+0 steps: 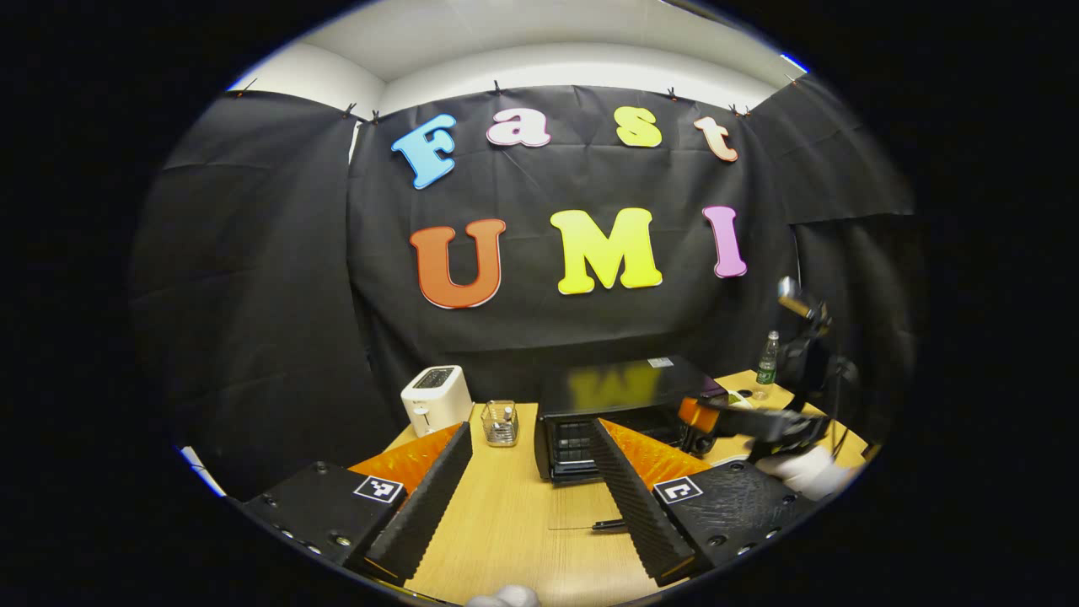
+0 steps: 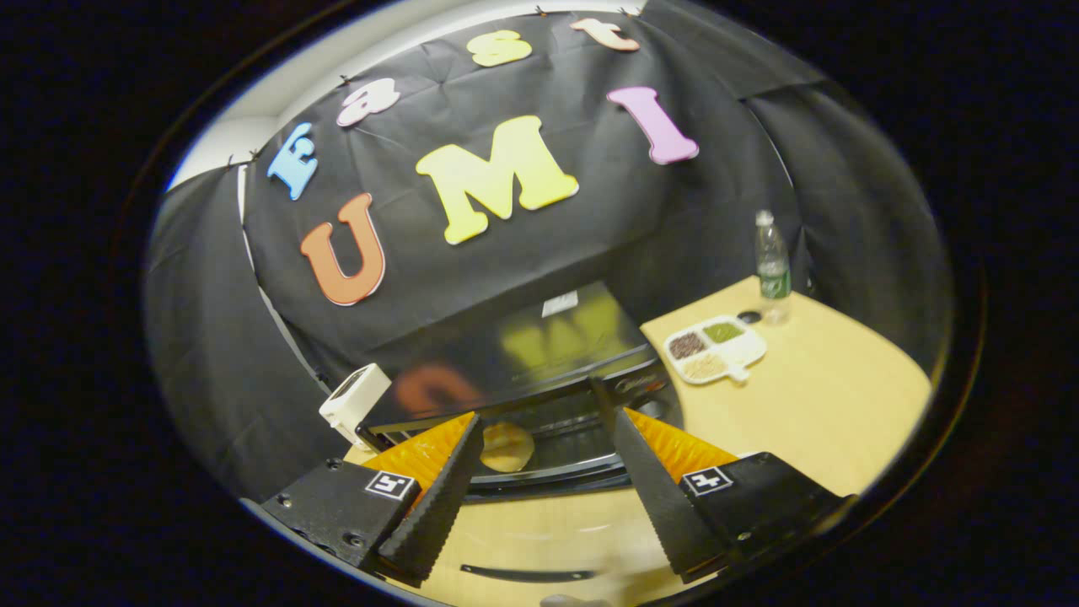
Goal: Open the electric oven with the left hand, put the food in, and close the electric oven.
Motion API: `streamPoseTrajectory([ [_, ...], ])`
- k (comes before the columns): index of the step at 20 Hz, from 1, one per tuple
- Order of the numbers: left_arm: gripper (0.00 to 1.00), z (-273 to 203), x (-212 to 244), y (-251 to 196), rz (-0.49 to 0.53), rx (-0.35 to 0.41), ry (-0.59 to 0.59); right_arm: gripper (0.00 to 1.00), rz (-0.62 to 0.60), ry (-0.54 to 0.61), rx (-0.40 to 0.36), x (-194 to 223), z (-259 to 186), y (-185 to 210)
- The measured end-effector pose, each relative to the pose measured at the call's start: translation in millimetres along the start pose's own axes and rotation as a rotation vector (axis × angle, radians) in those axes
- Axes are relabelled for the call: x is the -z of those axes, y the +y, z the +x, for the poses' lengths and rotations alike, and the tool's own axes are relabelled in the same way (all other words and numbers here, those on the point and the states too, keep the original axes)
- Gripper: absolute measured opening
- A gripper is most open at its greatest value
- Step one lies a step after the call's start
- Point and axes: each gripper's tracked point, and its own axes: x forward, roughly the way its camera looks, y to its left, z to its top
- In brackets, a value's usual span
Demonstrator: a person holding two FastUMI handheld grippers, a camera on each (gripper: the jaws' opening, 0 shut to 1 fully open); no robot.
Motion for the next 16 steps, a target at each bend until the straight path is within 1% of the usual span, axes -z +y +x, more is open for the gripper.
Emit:
streamPoseTrajectory([
  [3,0.92,5,36,-19,0.0,0.023,0.039,1.0,-0.107,-0.074,0.015,-50,-53,-21],
  [4,0.92,8,53,-27,-0.003,0.035,0.072,0.92,-0.141,-0.092,0.021,-65,-70,-26],
  [8,0.93,14,117,-67,0.017,0.089,0.195,0.93,-0.25,-0.146,0.057,-107,-134,-53],
  [11,0.93,9,158,-100,0.012,0.135,0.26,0.94,-0.289,-0.233,0.082,-142,-175,-65],
  [14,0.93,16,182,-119,0.021,0.153,0.314,0.94,-0.292,-0.29,0.103,-161,-202,-74],
  [15,0.93,19,189,-125,0.018,0.153,0.332,1.0,-0.288,-0.301,0.105,-163,-210,-76],
  [16,0.93,21,197,-129,0.01,0.154,0.347,0.94,-0.286,-0.303,0.104,-164,-214,-79],
])
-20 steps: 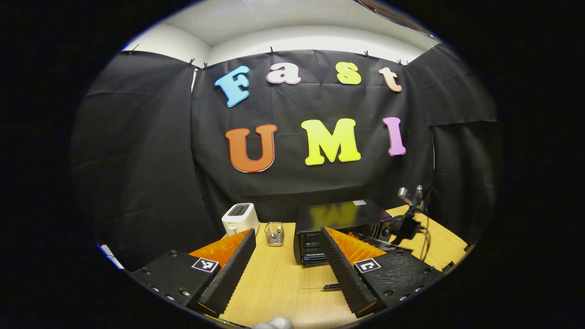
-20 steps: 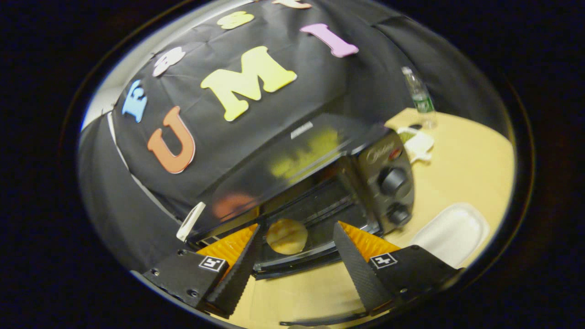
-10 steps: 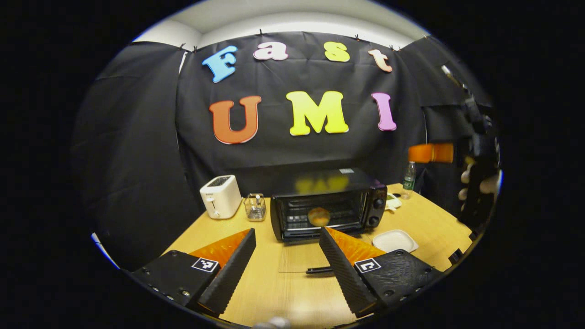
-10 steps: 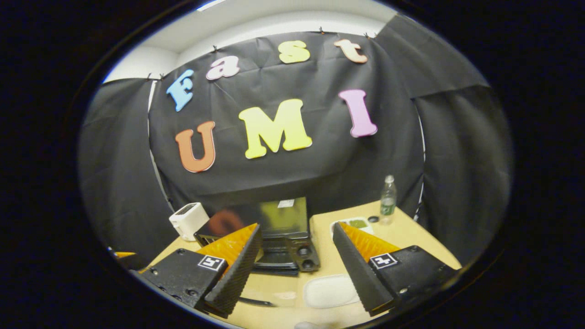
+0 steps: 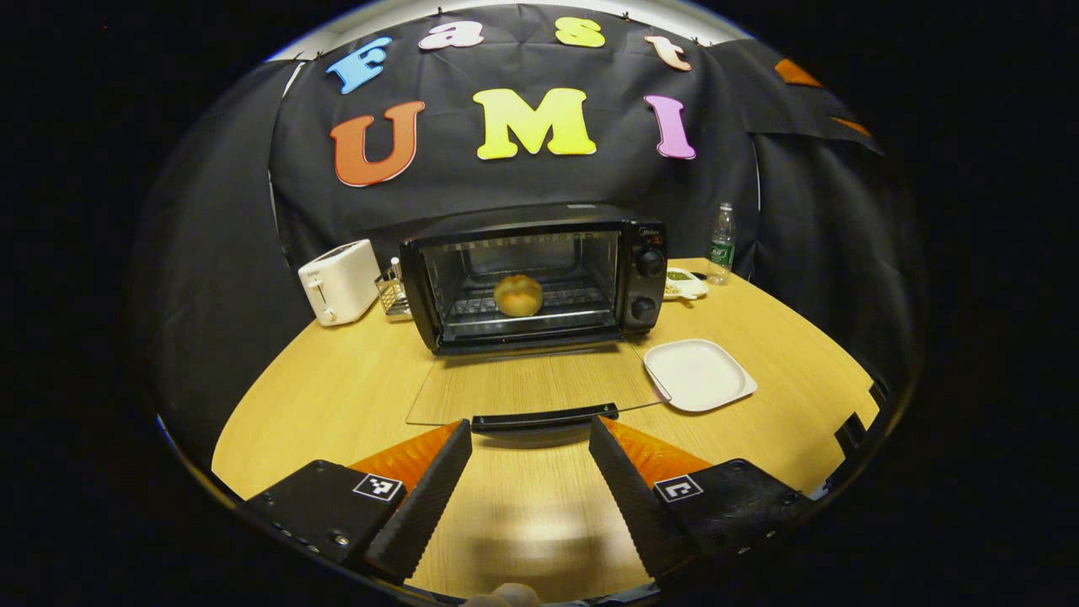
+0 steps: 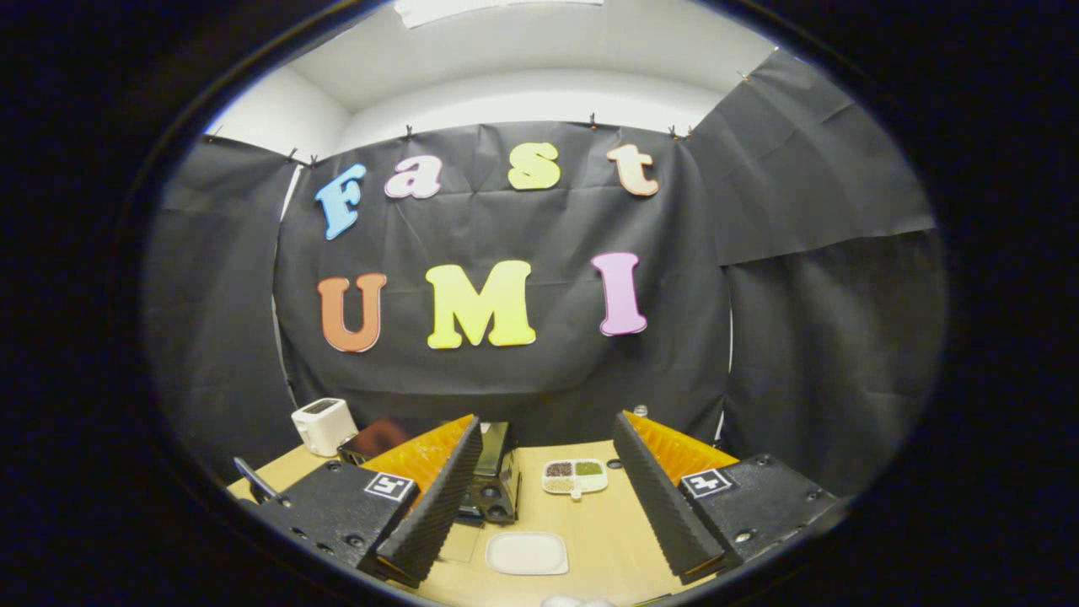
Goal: Open the electric oven with the left hand, put the food in, and close the electric oven.
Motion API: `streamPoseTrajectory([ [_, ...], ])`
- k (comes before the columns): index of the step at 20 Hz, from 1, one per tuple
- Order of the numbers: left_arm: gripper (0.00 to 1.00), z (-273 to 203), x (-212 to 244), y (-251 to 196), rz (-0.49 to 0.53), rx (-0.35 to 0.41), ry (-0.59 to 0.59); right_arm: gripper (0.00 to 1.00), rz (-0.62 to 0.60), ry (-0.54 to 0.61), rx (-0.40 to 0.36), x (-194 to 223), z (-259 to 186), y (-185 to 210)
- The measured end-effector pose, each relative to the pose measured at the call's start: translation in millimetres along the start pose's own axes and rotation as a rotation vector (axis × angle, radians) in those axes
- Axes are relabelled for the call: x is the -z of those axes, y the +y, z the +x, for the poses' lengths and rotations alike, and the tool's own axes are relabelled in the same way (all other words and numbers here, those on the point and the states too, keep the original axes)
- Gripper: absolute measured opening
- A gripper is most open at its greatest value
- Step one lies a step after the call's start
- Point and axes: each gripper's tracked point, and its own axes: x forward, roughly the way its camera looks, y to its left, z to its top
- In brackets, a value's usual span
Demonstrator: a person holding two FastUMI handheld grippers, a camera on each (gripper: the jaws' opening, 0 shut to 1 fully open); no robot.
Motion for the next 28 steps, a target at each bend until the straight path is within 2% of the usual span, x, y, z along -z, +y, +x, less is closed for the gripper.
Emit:
streamPoseTrajectory([
  [1,0.93,5,4,-4,-0.009,0.003,0.011,0.94,0.002,0.003,0.001,1,-1,-2],
  [2,0.93,11,8,-8,-0.009,0.006,0.024,1.0,0.005,0.008,0.0,0,-2,-6],
  [4,0.93,25,18,-12,-0.003,0.01,0.046,1.0,0.023,0.023,0.0,2,-1,-10],
  [5,0.93,30,23,-13,-0.004,0.008,0.062,0.94,0.029,0.029,0.006,3,-1,-14],
  [6,0.93,36,26,-12,-0.014,0.007,0.073,1.0,0.026,0.034,0.01,3,-1,-18],
  [13,0.93,61,45,-1,-0.045,-0.029,0.119,1.0,0.013,0.058,0.018,9,0,-28],
  [14,0.93,64,46,1,-0.038,-0.034,0.124,0.94,0.01,0.062,0.016,11,1,-28],
  [15,0.93,66,48,1,-0.041,-0.032,0.131,0.94,0.007,0.072,0.014,14,3,-26],
  [20,0.93,67,46,1,-0.042,-0.026,0.13,0.94,0.01,0.092,0.003,20,8,-23],
  [21,0.93,67,43,2,-0.041,-0.028,0.122,1.0,0.012,0.095,0.002,22,8,-23],
  [22,0.93,68,41,2,-0.053,-0.025,0.125,0.94,0.013,0.096,-0.002,21,8,-22],
  [23,0.93,68,42,2,-0.064,-0.023,0.133,1.0,0.012,0.095,-0.003,22,9,-21],
  [24,0.93,67,40,2,-0.061,-0.02,0.132,0.94,0.013,0.094,-0.005,21,10,-21],
  [28,0.93,62,30,2,-0.051,-0.018,0.113,0.94,0.02,0.091,-0.013,18,11,-20],
])
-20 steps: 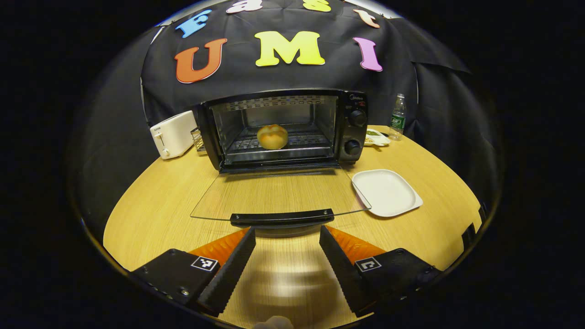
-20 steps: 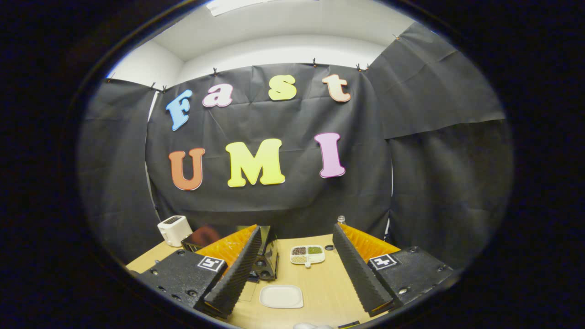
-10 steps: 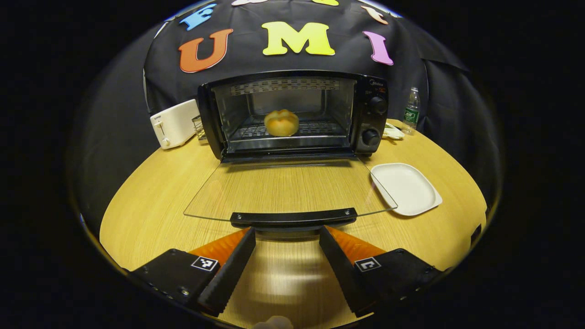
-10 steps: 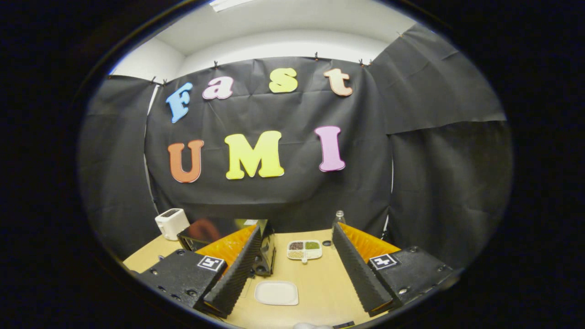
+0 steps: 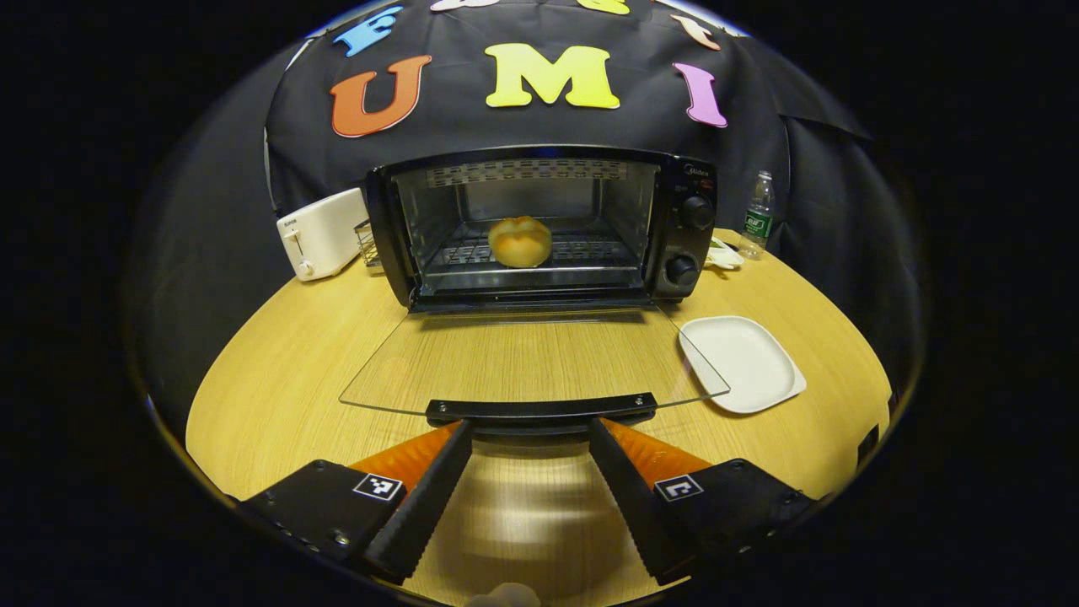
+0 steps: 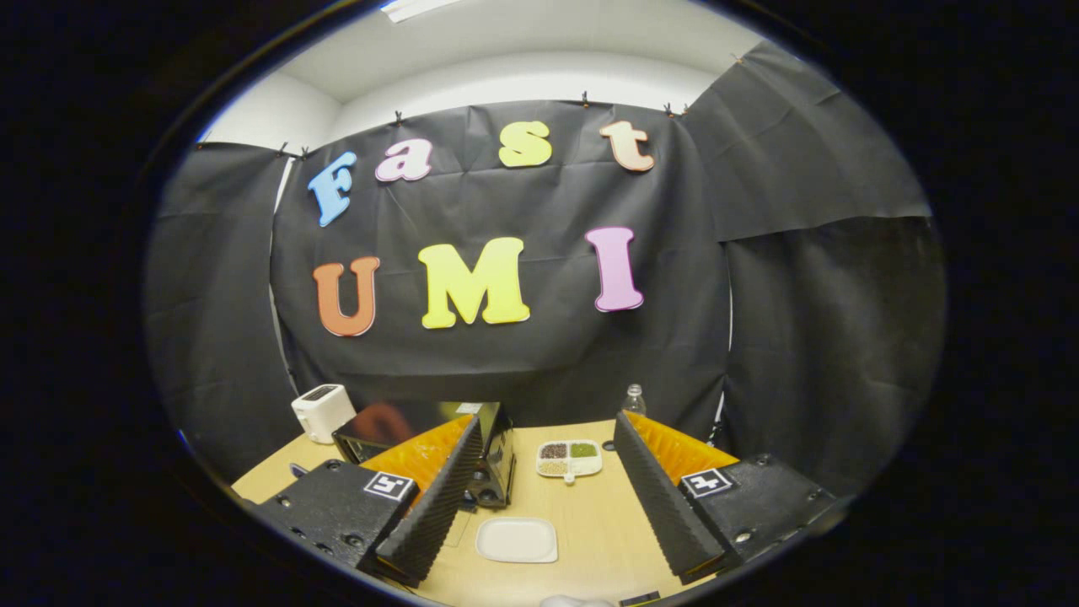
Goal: Open the electric oven with the left hand, put the food in, and close the electric oven.
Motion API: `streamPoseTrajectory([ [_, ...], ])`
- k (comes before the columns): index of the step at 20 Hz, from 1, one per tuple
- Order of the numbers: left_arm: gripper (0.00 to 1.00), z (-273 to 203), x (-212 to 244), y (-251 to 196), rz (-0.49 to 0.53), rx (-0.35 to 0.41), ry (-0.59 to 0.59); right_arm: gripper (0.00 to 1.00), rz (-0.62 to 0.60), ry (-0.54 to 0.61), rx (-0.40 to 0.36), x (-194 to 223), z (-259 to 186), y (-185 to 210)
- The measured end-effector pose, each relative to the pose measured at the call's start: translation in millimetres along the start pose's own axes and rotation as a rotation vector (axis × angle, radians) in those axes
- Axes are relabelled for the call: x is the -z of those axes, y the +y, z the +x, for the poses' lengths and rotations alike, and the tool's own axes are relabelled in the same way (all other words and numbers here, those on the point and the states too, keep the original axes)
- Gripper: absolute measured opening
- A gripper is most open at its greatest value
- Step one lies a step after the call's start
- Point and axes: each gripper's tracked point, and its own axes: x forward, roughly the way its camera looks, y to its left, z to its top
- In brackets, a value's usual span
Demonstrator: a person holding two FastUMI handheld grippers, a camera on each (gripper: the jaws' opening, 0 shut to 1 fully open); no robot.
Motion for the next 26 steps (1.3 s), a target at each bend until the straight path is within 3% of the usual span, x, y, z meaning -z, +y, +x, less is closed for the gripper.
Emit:
streamPoseTrajectory([
  [13,0.93,-16,-89,-1,0.016,0.013,-0.108,0.94,0.046,-0.006,-0.002,-6,4,-4],
  [14,0.93,-15,-95,-1,0.023,0.011,-0.116,1.0,0.052,-0.003,-0.003,-6,4,-5],
  [15,0.95,-15,-100,0,0.026,0.009,-0.12,0.94,0.059,0.0,-0.003,-5,4,-6],
  [17,0.96,-12,-113,0,0.017,0.008,-0.128,0.94,0.067,-0.002,0.001,-8,5,-9],
  [18,0.97,-11,-119,1,0.015,0.009,-0.135,1.0,0.069,-0.004,0.002,-9,6,-10],
  [26,0.97,10,-179,12,0.025,-0.026,-0.219,1.0,0.077,-0.015,0.018,-18,9,-18],
])
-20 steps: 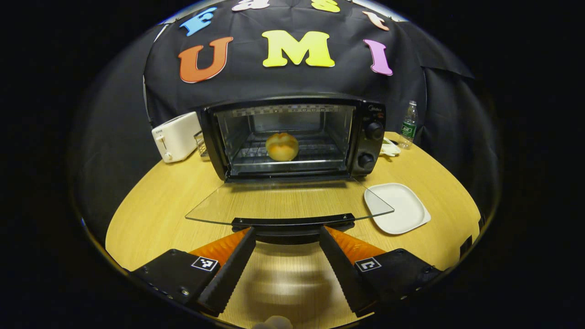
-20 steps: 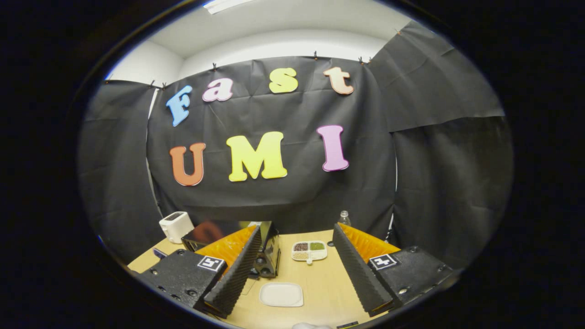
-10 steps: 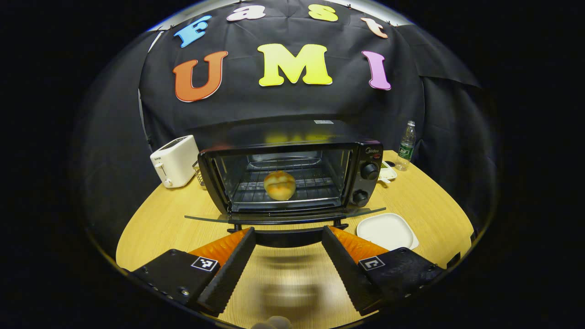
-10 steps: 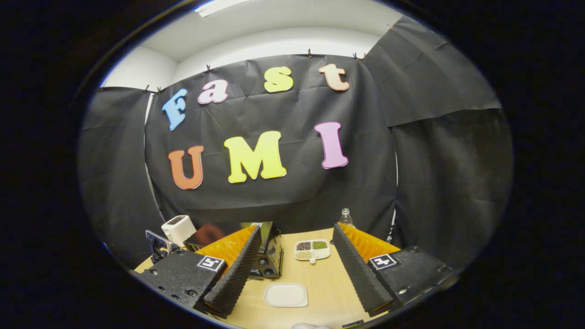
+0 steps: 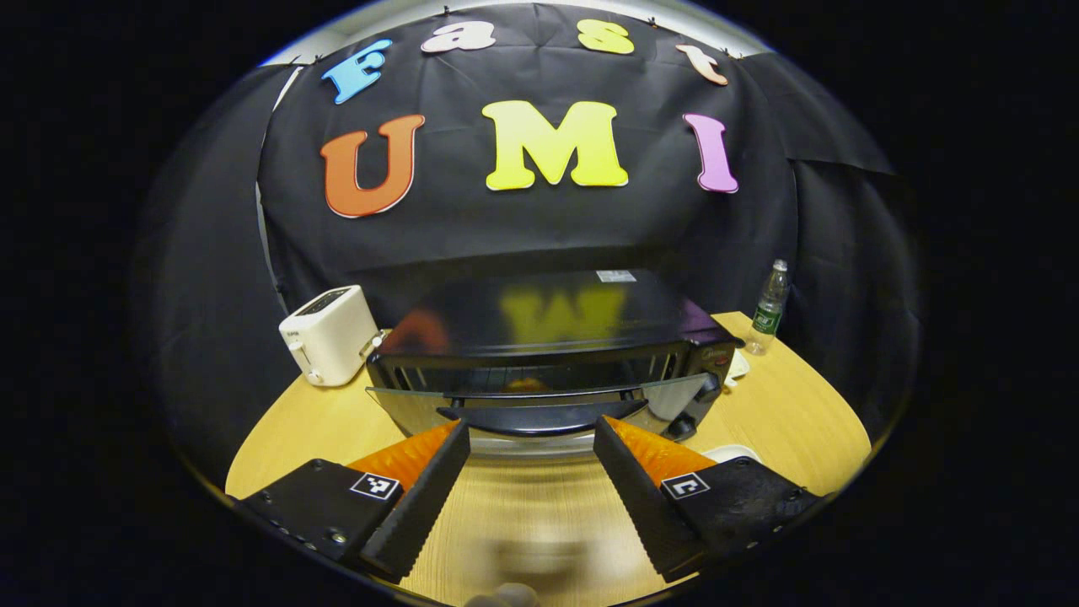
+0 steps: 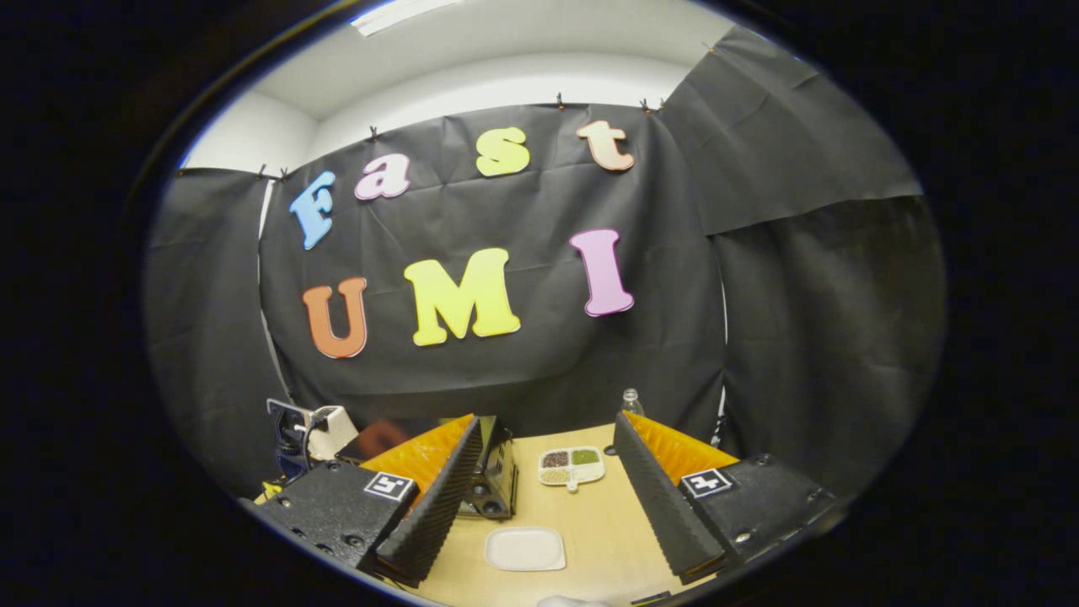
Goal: Open the electric oven with the left hand, put the food in, and close the electric oven.
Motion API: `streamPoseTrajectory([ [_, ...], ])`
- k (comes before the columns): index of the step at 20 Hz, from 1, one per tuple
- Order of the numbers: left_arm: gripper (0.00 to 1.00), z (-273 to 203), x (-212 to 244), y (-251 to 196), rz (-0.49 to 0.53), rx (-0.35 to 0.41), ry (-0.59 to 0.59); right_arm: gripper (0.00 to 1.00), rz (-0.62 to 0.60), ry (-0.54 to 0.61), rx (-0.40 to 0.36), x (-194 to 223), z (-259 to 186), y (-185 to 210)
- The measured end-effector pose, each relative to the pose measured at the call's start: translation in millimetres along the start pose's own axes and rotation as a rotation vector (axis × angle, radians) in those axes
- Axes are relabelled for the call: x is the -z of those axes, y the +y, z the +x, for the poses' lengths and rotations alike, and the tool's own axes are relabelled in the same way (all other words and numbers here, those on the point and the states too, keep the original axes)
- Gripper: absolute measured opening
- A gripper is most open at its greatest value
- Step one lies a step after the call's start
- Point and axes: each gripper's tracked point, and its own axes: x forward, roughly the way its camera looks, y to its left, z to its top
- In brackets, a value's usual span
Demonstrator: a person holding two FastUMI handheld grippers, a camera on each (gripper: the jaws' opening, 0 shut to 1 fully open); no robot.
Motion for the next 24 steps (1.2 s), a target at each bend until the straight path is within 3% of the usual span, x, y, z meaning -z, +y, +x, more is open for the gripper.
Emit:
streamPoseTrajectory([
  [4,0.97,17,-19,1,0.003,0.003,-0.052,1.0,0.004,0.004,0.009,-2,3,-5],
  [14,0.97,25,-12,-2,0.01,0.005,-0.03,1.0,0.003,0.015,0.014,-1,1,-9],
  [17,0.97,6,-26,-5,-0.005,0.01,-0.06,1.0,-0.002,0.004,0.005,-10,2,-5],
  [18,0.97,-7,-36,-7,-0.022,0.016,-0.083,0.94,-0.006,-0.003,0.004,-14,2,-4],
  [24,0.97,-104,-108,5,-0.036,0.008,-0.246,0.94,-0.038,-0.058,-0.024,-48,-5,16],
])
